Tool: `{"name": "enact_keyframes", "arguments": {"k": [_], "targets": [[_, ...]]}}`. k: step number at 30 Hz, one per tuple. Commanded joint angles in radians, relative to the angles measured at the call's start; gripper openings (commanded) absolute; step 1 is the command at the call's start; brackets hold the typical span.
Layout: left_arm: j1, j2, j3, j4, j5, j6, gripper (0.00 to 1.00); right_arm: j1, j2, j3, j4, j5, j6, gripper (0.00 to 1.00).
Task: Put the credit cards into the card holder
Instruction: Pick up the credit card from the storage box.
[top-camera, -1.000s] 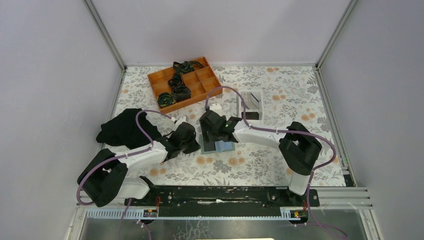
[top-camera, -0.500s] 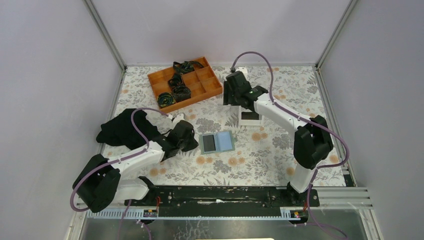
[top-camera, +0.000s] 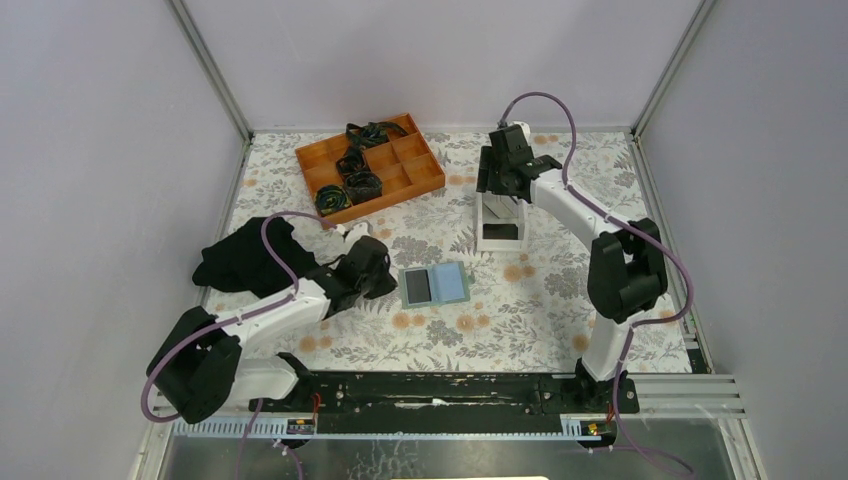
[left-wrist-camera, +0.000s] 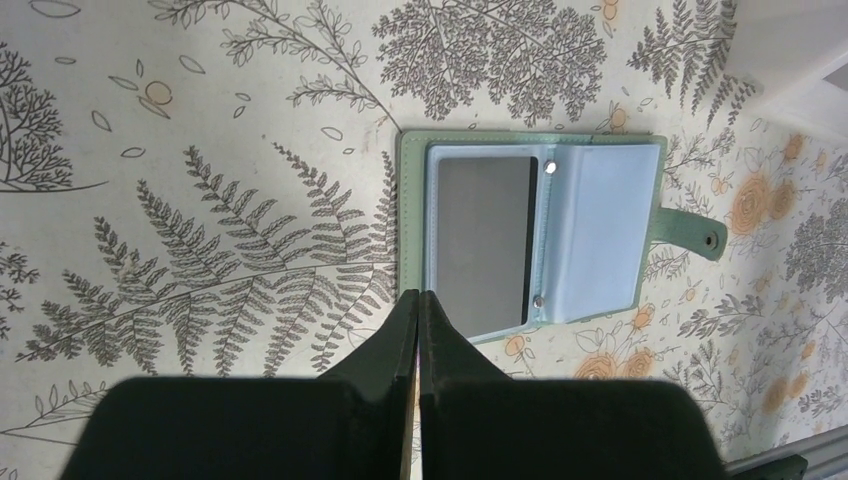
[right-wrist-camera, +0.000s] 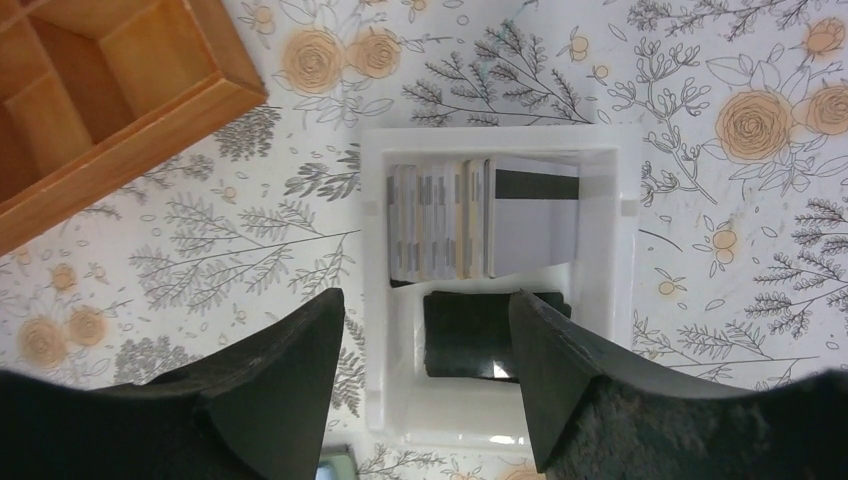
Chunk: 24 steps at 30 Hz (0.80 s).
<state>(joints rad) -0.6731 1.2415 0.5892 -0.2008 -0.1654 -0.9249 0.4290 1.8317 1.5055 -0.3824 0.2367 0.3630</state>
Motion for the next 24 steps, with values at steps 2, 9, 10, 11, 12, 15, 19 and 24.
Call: {"name": "enact_keyframes", "arguments": {"k": [2,9,10,11,12,15,19,24], "targets": [[0.007,0.029,0.054,-0.01,-0.028,0.012,0.02,-0.052,0.056,0.042,-0.006,-0.048,-0.024,0.69],[0.007,0.058,0.07,-0.008,-0.03,0.009,0.02,-0.112,0.1,0.027,0.033,-0.135,-0.017,0.69],[0.007,0.063,0.072,-0.007,-0.029,0.008,0.02,-0.12,0.106,0.03,0.037,-0.153,-0.016,0.69],[0.007,0.067,0.073,-0.006,-0.028,0.008,0.02,-0.126,0.113,0.032,0.042,-0.174,-0.013,0.69],[0.007,0.071,0.076,-0.006,-0.027,0.008,0.02,-0.133,0.12,0.035,0.044,-0.193,-0.012,0.69],[0.008,0.081,0.079,-0.005,-0.028,0.008,0.02,-0.149,0.143,0.047,0.046,-0.254,-0.008,0.68],[0.008,0.086,0.076,0.001,-0.027,0.007,0.02,-0.157,0.163,0.056,0.039,-0.292,-0.004,0.68],[0.007,0.086,0.07,0.009,-0.024,0.003,0.02,-0.16,0.165,0.053,0.043,-0.327,0.001,0.52]]}}
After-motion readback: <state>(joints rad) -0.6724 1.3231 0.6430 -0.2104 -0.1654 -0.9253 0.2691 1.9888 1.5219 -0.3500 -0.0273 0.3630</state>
